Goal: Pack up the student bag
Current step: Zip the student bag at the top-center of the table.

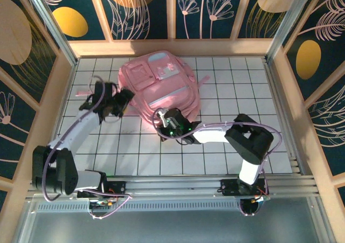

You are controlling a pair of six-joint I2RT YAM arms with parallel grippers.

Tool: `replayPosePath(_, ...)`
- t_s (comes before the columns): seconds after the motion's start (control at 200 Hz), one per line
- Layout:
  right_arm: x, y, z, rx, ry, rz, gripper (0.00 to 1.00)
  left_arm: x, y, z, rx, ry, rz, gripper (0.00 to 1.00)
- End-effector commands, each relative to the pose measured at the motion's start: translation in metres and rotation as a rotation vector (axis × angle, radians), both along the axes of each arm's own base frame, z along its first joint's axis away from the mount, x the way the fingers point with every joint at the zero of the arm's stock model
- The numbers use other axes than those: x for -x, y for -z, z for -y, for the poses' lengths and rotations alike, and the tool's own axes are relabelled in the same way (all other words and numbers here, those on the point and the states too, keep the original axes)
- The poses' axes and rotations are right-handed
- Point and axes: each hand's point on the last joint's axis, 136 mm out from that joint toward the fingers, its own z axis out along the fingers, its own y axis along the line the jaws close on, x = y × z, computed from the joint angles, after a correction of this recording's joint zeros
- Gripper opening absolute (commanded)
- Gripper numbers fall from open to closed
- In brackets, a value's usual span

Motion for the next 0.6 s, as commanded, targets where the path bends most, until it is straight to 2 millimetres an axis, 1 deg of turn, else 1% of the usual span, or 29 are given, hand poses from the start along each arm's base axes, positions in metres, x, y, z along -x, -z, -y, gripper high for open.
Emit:
replayPosePath(0.0,-0.001,-0.029,-0.034,-0.107,-0.029,0.037,0.0,0.025,0.002,0.014,0.12,-0.024,-0.037,0.7)
replayPosePath(0.11,0.0,-0.029,-0.041,-0.11,-0.036,0.038,0.0,0.037,0.009,0.019,0.111,-0.023,-0.041,0.68)
replayPosePath(0.215,0.005,-0.027,-0.044,-0.105,-0.051,0.033,0.0,0.036,0.019,0.024,0.117,-0.008,-0.052,0.65)
replayPosePath(0.315,0.01,-0.022,-0.044,-0.087,-0.058,0.031,0.0,0.032,0.022,0.035,0.139,0.012,-0.058,0.58)
replayPosePath(0.38,0.012,-0.021,-0.043,-0.076,-0.057,0.035,0.0,0.028,0.022,0.041,0.128,0.022,-0.057,0.56)
replayPosePath(0.5,0.011,-0.022,-0.04,-0.071,-0.044,0.044,0.0,0.033,0.032,0.049,0.125,0.037,-0.096,0.52)
replayPosePath(0.596,0.01,-0.021,-0.039,-0.067,-0.037,0.044,0.0,0.038,0.039,0.048,0.117,0.021,-0.114,0.51)
